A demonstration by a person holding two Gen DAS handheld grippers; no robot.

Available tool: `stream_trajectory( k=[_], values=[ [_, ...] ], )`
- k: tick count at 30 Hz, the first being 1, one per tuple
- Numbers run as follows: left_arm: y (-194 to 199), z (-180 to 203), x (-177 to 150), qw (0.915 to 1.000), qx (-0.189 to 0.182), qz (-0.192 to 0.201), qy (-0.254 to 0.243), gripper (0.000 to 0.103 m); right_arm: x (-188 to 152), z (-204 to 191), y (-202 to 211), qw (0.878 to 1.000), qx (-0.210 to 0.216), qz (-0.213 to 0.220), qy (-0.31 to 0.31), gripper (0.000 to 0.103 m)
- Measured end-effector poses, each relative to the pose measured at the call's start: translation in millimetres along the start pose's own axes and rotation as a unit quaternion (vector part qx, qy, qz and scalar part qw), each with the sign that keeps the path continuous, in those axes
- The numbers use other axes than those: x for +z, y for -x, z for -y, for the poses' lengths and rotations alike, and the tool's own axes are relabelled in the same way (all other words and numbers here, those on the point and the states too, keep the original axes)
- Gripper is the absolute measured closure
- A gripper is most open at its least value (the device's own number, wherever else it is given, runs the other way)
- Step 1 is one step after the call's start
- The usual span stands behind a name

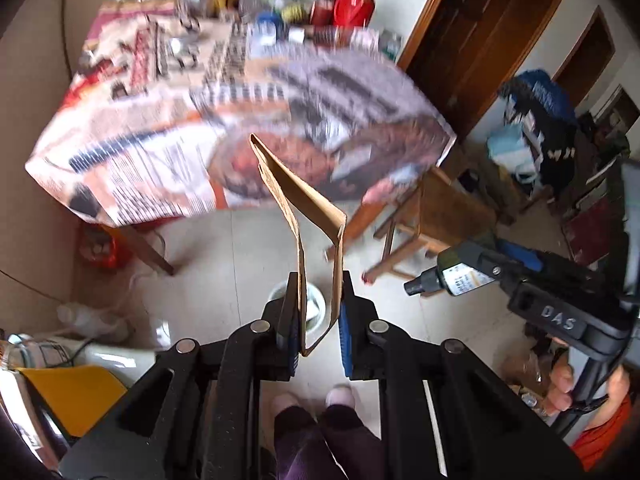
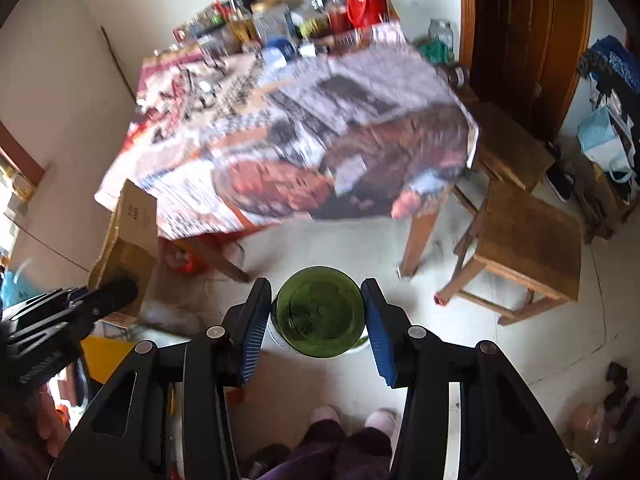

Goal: Collect trash
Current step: 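Lift and carry the cardboard and green bottle with both tools over the bucket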

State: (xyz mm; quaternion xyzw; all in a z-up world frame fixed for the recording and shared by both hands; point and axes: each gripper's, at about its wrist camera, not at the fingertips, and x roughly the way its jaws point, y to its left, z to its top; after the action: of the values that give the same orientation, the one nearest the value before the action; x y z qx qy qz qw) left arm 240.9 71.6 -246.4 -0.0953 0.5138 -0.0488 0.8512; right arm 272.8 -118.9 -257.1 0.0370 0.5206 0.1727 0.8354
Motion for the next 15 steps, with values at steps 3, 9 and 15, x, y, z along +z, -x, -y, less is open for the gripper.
stream_trajectory(
  k=[3,9,15],
  values=[
    [-51.6,0.3,-15.5,0.9995,0.002,-0.029,0.012,0.088,-11.5,15.6,-32.9,1.000,-0.001,-0.019,0.002,0.060],
    [-152.8,-12.1,-47.2,0.9962,0.003,-0.082,0.029,0.088,-32.8,44.5,-121.7,0.999,-0.008,-0.052,0.004,0.060],
    [-240.5,-35.0,-81.9,0.9927,0.011,-0.114,0.037,0.088,-49.8,57.2,-207.7,0.997,0.009,-0.077,0.008,0.061]
  ],
)
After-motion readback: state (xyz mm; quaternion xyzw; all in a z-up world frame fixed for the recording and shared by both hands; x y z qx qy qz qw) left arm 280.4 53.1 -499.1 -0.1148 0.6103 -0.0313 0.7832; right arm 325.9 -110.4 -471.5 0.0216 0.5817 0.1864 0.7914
